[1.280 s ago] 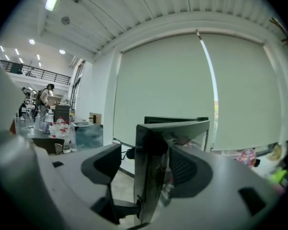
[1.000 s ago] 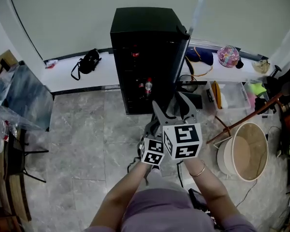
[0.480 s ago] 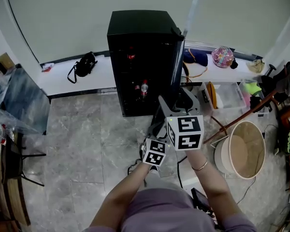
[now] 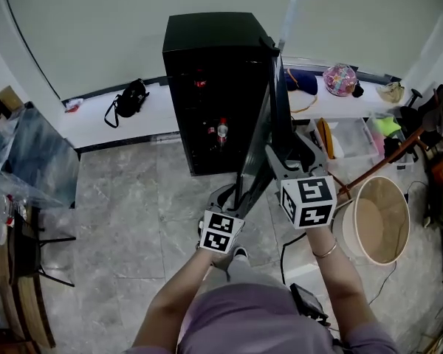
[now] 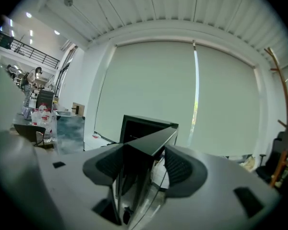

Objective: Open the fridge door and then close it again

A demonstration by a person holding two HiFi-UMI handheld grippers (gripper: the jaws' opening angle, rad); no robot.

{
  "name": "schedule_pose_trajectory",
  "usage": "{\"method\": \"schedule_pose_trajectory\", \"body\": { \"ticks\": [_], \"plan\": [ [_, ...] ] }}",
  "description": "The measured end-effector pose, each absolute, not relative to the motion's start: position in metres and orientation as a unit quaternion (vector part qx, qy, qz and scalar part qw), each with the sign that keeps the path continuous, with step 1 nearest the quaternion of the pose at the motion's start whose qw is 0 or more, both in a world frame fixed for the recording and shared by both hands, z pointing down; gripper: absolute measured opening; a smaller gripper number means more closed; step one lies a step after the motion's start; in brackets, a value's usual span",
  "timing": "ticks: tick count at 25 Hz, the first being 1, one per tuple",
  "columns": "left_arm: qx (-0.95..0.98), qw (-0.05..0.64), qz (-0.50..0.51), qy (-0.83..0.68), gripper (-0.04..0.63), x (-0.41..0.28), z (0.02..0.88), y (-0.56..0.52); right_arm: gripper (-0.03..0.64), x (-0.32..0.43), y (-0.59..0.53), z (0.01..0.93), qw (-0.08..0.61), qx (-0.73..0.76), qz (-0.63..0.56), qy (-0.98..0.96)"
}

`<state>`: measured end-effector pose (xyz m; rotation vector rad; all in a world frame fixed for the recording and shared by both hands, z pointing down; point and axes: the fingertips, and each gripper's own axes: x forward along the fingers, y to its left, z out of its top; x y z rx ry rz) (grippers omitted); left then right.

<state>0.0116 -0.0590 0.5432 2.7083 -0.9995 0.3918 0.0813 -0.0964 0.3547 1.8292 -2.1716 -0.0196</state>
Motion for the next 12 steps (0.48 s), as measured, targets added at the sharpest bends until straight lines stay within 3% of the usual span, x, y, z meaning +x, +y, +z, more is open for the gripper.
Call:
{"method": "schedule_pose_trajectory", "body": {
  "ticks": [12],
  "plan": [
    [0.928,0.098,0.114,-0.341,0.124,0.008,0.514,-0.099,0.242,0.119,-0.08,0.355,0.135,0.658,-0.003,-0.741]
  ]
}}
